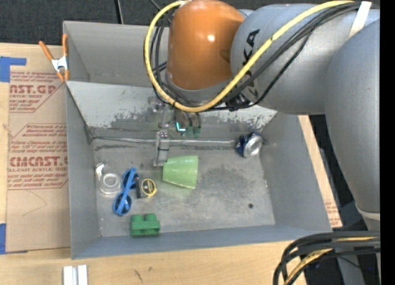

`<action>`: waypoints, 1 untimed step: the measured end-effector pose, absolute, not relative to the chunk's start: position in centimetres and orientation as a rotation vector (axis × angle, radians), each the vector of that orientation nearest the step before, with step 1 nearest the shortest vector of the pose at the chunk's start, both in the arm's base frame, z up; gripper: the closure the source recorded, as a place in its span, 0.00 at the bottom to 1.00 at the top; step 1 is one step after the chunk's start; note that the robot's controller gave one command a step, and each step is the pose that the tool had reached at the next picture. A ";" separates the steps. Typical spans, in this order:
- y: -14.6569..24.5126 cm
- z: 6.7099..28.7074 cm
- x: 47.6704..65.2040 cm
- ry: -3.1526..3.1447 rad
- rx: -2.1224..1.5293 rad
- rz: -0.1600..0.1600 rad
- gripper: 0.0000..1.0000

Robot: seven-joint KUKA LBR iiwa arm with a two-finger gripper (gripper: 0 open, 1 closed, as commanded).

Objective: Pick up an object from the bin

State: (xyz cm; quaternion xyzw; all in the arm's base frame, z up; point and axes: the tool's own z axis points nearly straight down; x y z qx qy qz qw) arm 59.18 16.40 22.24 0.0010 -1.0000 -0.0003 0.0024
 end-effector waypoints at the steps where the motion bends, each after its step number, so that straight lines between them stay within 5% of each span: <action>1: 13.5 9.6 57.1 -3.108 0.420 0.001 0.00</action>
Offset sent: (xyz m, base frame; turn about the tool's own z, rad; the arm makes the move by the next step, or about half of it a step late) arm -0.0192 -0.0287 -0.1226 -0.2665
